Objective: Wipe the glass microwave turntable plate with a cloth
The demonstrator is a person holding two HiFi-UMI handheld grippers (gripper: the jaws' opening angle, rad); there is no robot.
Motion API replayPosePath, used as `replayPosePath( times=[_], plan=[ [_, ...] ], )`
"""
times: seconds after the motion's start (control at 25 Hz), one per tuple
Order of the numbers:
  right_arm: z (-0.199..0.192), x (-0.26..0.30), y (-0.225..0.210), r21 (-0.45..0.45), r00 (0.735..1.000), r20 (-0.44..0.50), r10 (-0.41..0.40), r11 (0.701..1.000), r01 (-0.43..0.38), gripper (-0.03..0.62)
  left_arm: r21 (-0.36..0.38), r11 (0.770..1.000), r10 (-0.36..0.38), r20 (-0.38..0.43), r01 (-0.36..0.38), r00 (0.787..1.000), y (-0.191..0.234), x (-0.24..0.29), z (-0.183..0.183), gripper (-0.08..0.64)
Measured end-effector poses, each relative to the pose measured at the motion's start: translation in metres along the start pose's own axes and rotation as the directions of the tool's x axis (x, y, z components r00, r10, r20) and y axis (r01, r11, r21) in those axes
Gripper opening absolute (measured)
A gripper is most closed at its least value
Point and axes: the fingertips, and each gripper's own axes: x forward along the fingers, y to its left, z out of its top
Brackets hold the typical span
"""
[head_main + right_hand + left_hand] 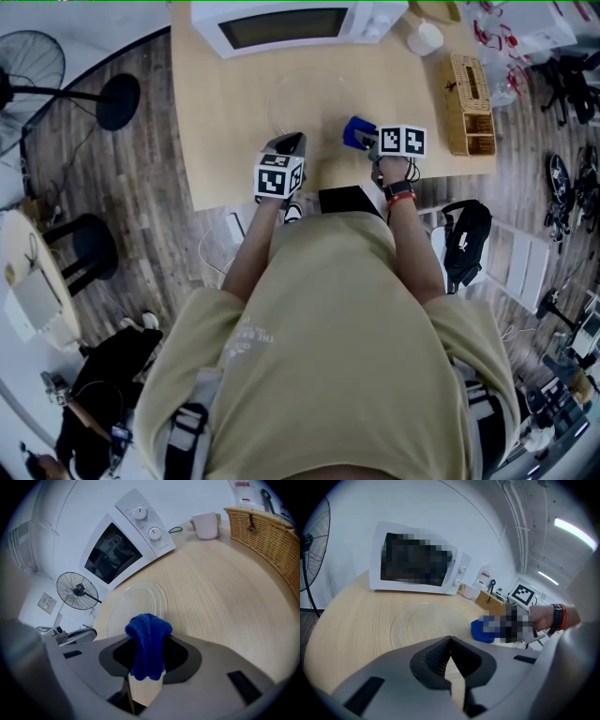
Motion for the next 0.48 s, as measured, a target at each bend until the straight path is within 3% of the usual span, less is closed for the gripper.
replayPosePath(
  times=[0.48],
  plan=[
    [-0.002, 0.002, 0.009, -0.029, 1.0, 0.002, 0.02, 0.999, -0.02, 0.141, -0.038, 0.998, 0.044, 0.016, -0.044, 0.999, 0.009, -0.016, -0.011, 0.018]
  ],
)
